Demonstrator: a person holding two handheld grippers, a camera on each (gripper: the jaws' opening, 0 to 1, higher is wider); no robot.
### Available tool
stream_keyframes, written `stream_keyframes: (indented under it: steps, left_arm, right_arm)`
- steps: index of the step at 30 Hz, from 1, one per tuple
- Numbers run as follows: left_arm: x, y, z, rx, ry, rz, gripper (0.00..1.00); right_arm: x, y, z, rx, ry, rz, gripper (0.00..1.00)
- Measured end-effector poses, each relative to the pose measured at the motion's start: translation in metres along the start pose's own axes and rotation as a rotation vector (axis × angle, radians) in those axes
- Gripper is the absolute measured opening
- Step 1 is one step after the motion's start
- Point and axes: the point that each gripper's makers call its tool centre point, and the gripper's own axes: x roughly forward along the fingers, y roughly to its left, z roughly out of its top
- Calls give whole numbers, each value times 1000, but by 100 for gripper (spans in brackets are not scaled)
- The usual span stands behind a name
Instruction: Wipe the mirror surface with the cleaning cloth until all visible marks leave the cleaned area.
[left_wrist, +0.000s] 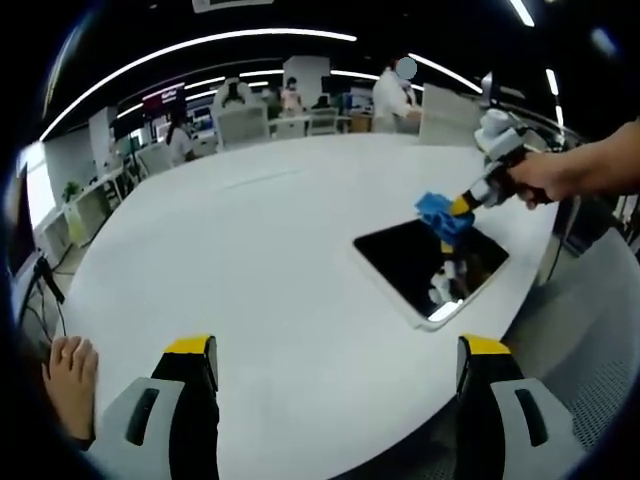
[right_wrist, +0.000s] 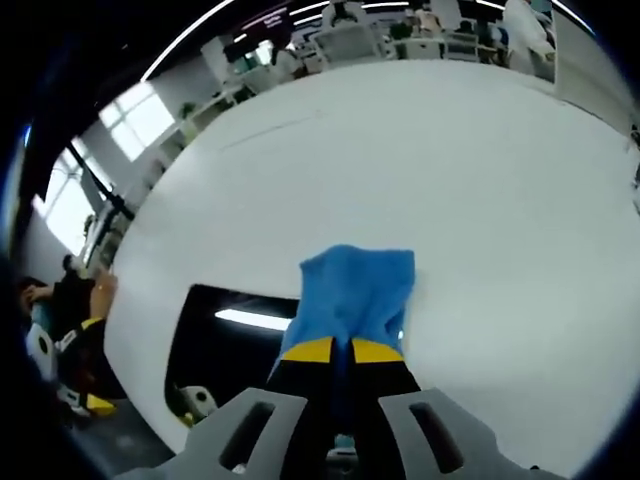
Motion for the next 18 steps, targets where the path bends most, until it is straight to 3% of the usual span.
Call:
stream_keyframes:
  steps: [18]
  left_arm:
    - [1,-1,-1,0,6,-5,100]
  right_arm:
    - [6,22,-1,0,52,34,0]
